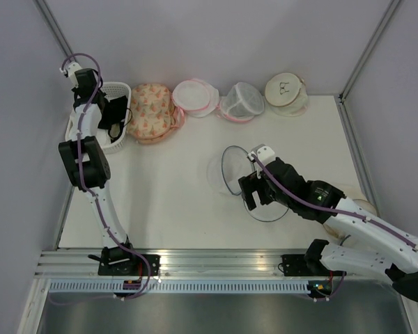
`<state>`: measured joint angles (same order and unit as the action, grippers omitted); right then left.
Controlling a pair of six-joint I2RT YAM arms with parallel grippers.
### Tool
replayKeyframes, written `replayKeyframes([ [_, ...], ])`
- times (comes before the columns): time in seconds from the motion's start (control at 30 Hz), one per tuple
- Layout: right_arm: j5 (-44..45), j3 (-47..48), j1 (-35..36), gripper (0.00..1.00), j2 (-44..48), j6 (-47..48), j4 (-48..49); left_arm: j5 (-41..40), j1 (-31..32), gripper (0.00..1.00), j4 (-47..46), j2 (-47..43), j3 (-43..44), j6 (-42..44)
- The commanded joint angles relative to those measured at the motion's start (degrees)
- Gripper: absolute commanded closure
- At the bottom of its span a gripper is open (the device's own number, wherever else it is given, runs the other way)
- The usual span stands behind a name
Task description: Unzip the laundry bag and remove the bra
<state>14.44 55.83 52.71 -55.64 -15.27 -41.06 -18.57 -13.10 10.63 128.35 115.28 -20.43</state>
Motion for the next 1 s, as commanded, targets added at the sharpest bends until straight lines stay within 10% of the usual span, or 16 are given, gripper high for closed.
replayKeyframes([
  [0.0, -1.1, 0.9, -0.1, 0.02, -0.3, -1.1, 1.8, 3.6, -0.2, 0.98, 0.9, 3.3, 0.4, -4.3],
  [0.23, -1.8, 0.7, -0.1, 0.02, -0.8, -1.9, 2.5, 6.3, -0.5, 0.91, 4.9, 5.5, 3.5, -6.0],
  [0.37, -2.6, 0.5, -0.1, 0.02, -0.8, -2.0, 3.3, 1.5, -0.3, 0.03, 5.0, 1.9, -0.3, -6.4],
  [0.97, 19.8, 1.3, -0.2, 0.02, -5.7, -16.7, -2.1, 8.4, 8.9, 0.00, 4.2, -36.7, -34.8, -10.3],
])
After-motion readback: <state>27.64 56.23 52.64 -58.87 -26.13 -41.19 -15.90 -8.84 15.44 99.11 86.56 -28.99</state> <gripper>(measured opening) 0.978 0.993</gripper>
